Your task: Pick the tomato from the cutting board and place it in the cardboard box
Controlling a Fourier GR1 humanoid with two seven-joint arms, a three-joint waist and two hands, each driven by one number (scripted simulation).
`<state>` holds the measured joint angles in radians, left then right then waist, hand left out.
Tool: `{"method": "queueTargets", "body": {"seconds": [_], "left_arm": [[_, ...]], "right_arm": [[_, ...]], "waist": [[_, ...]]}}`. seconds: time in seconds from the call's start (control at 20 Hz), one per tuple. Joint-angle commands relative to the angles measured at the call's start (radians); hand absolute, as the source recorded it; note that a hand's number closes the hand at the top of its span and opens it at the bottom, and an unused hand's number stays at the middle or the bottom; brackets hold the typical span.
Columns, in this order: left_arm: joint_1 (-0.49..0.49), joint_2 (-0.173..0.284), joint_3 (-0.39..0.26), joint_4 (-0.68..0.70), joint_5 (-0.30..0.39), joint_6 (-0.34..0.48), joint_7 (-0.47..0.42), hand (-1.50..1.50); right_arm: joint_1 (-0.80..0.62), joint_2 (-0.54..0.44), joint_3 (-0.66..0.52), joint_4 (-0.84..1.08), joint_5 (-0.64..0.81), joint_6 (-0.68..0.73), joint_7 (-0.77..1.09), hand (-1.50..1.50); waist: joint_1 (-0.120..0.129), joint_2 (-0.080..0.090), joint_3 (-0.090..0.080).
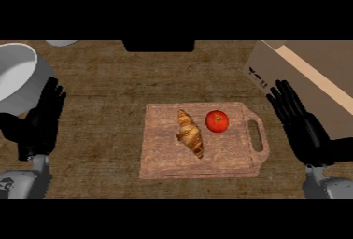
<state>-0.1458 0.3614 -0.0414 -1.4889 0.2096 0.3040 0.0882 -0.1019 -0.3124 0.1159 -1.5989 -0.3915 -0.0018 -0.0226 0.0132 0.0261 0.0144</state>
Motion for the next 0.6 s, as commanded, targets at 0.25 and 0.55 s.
{"method": "queueTargets", "body": {"seconds": [0.25,0.55], "left_arm": [[0.0,-0.033,0.008,-0.075,0.059,-0.026,0.019,0.0],[0.063,-0.047,-0.009,-0.117,0.107,-0.088,0.03,0.0]], "right_arm": [[0.081,0.039,-0.317,0.049,0.084,-0.436,-0.079,1.5],[0.227,0.037,-0.15,0.099,0.462,-0.673,-0.108,-1.5]], "waist": [[-0.049,-0.036,-0.015],[-0.011,-0.029,-0.016]]}}
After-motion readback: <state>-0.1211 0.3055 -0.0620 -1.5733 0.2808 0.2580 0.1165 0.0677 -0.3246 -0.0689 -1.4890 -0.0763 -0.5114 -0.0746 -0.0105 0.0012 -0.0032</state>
